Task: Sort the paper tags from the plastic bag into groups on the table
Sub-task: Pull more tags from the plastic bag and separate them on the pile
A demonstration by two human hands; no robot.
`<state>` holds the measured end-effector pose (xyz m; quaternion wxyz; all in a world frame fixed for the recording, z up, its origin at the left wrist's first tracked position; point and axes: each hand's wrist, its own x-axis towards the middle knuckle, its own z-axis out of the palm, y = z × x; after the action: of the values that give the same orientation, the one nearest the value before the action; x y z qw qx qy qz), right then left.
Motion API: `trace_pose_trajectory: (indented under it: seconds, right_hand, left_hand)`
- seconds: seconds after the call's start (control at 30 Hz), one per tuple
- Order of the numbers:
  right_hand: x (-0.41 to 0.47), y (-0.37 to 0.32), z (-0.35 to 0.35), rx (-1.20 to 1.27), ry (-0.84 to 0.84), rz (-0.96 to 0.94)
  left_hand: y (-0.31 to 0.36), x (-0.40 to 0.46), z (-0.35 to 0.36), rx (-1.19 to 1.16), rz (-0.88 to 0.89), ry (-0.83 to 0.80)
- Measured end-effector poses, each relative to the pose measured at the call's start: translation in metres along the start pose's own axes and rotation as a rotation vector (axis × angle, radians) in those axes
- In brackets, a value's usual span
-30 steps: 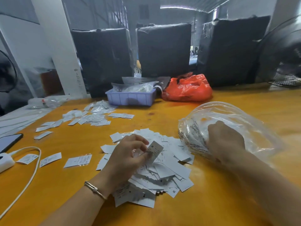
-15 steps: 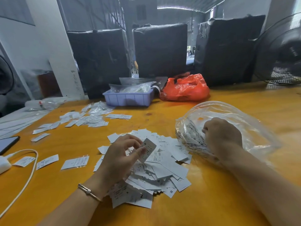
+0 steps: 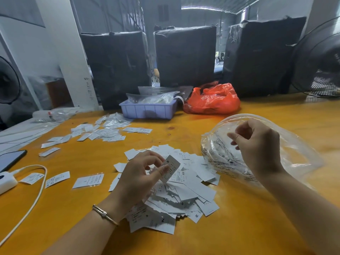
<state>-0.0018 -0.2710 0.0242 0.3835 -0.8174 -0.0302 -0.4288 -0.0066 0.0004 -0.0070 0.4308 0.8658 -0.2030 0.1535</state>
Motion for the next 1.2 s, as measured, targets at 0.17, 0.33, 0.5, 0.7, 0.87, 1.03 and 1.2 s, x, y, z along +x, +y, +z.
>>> trace_pose_trajectory:
  seconds: [0.17,0.33,0.5,0.7,0.87,1.03,1.2]
  right_hand:
    - [-0.009,-0.027,0.003,0.546,-0.136,0.232]
    - [-0.026,-0.04,0.018,0.763,-0.457,0.547]
    - [-0.038,-0.041,0.029,0.759,-0.644,0.66]
    - [-0.044,-0.046,0.032,0.763,-0.717,0.64]
    - [-0.047,-0.048,0.034,0.753,-0.727,0.604]
    - [-0.044,-0.045,0.033,0.801,-0.742,0.655]
    - [-0.046,-0.046,0.033,0.732,-0.803,0.625]
  left_hand:
    - [0.002,0.001,-0.001,-0.098,-0.037,-0.002]
    - [0.004,0.0,-0.006,-0.141,-0.038,0.054]
    - [0.009,-0.001,-0.013,-0.446,-0.12,0.047]
    - [0.016,-0.001,-0.016,-0.657,-0.171,-0.106]
    - [0.022,-0.004,-0.01,-0.491,-0.086,-0.14]
    - [0.02,-0.003,-0.012,-0.52,-0.112,-0.109]
    - [0.018,-0.002,-0.011,-0.619,-0.128,-0.142]
